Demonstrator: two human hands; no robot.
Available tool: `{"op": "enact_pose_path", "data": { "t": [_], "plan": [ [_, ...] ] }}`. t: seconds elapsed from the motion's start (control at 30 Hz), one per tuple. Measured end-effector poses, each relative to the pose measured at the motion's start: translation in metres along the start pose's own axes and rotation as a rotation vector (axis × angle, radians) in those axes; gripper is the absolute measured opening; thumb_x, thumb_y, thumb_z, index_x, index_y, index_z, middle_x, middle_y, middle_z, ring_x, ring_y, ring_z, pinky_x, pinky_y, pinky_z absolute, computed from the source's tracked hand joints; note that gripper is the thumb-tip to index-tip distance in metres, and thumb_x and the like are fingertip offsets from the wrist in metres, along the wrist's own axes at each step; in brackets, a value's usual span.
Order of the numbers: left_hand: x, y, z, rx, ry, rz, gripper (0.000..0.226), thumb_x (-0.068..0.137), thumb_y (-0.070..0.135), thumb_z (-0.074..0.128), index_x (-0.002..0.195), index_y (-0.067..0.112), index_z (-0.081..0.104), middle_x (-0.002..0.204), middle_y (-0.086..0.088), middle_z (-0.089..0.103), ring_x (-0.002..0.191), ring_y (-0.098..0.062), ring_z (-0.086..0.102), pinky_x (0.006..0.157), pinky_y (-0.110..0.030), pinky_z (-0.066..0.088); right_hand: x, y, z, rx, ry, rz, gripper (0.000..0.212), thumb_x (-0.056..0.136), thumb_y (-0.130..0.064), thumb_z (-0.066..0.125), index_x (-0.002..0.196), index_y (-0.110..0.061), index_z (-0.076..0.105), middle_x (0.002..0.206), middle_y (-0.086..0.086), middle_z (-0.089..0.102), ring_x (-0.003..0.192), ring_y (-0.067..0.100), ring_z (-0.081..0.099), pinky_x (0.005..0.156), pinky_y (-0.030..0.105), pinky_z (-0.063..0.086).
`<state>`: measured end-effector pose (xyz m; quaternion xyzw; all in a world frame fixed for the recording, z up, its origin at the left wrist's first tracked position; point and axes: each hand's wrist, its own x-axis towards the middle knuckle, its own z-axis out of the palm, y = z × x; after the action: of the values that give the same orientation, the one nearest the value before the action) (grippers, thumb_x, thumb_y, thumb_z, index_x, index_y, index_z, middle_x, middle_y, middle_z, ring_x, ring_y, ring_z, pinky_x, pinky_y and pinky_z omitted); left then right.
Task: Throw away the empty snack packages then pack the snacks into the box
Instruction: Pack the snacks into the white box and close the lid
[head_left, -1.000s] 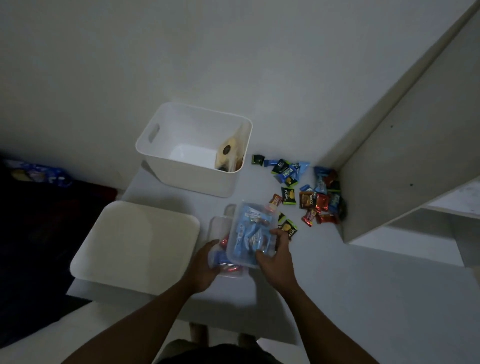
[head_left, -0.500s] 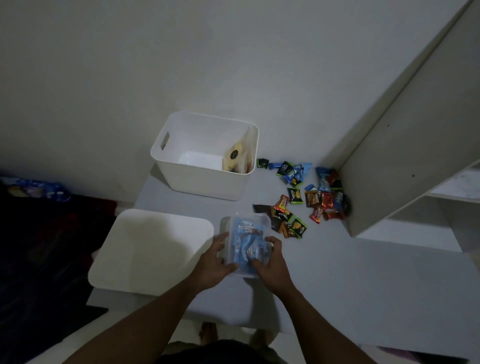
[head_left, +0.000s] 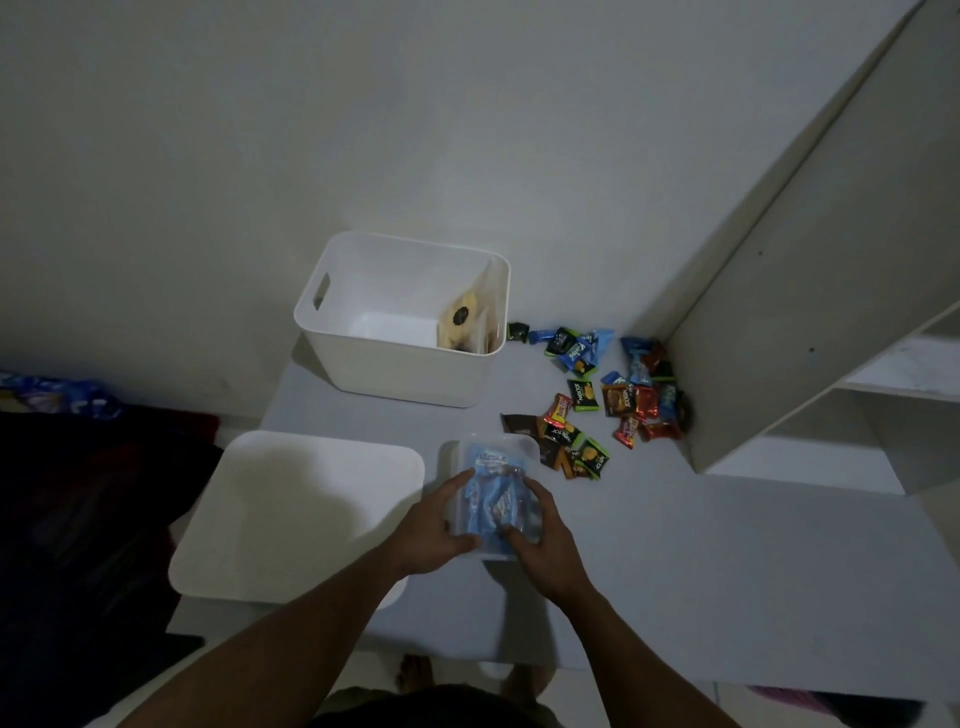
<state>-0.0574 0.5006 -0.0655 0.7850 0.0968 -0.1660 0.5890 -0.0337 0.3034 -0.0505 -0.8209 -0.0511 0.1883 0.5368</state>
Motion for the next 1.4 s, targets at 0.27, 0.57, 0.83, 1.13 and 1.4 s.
{"op": "enact_pose_path", "data": {
  "t": [0.27,0.57,0.83,1.13,1.4],
  "plan": [
    [0.003,0.053,-0.025,0.023,0.077,0.244,0.087,0.077,0.014,0.082,0.146,0.038,0.034,0.143,0.014,0.044,0.128,-0.011,0.050,0.089,-0.015,0.052,0.006,-0.048,-0.009,-0.018,0.195,-0.220,0.062,0.089,-0.033,0.072,0.140,-0.040,0.037,0.139,-0.026,0.046,0.128,-0.013,0.044,0.101,0.009,0.042],
    [0.007,0.117,-0.098,0.012,0.101,0.344,0.089,0.073,0.022,0.086,0.146,0.039,0.039,0.147,0.012,0.046,0.131,-0.011,0.048,0.090,-0.033,0.058,0.031,-0.138,-0.021,-0.049,0.204,-0.423,0.061,0.087,-0.023,0.075,0.124,-0.053,0.038,0.127,-0.037,0.041,0.114,-0.029,0.041,0.084,-0.005,0.038],
    [0.007,0.164,-0.156,0.045,0.157,0.413,0.085,0.072,0.015,0.087,0.143,0.036,0.046,0.134,0.017,0.055,0.114,0.021,0.047,0.080,-0.021,0.056,0.060,-0.187,-0.013,-0.081,0.246,-0.505,0.067,0.087,-0.036,0.074,0.132,-0.062,0.033,0.131,-0.047,0.039,0.127,-0.019,0.038,0.097,0.003,0.039],
    [0.073,0.191,-0.243,0.116,0.188,0.373,0.086,0.076,0.006,0.082,0.148,0.028,0.039,0.144,0.016,0.043,0.131,0.000,0.044,0.090,-0.029,0.056,0.177,-0.247,0.007,-0.046,0.053,-0.482,0.080,0.083,-0.021,0.080,0.137,-0.046,0.028,0.131,-0.040,0.036,0.117,-0.027,0.041,0.093,-0.001,0.037],
    [0.147,0.138,-0.298,0.347,0.023,0.050,0.113,0.073,0.001,0.082,0.157,0.024,0.010,0.158,0.003,0.028,0.139,-0.011,0.035,0.111,-0.029,0.038,0.271,-0.215,0.063,-0.131,-0.271,-0.176,0.119,0.071,-0.019,0.090,0.157,-0.020,0.007,0.150,-0.004,0.039,0.131,0.010,0.047,0.108,0.026,0.042]
  ]
}}
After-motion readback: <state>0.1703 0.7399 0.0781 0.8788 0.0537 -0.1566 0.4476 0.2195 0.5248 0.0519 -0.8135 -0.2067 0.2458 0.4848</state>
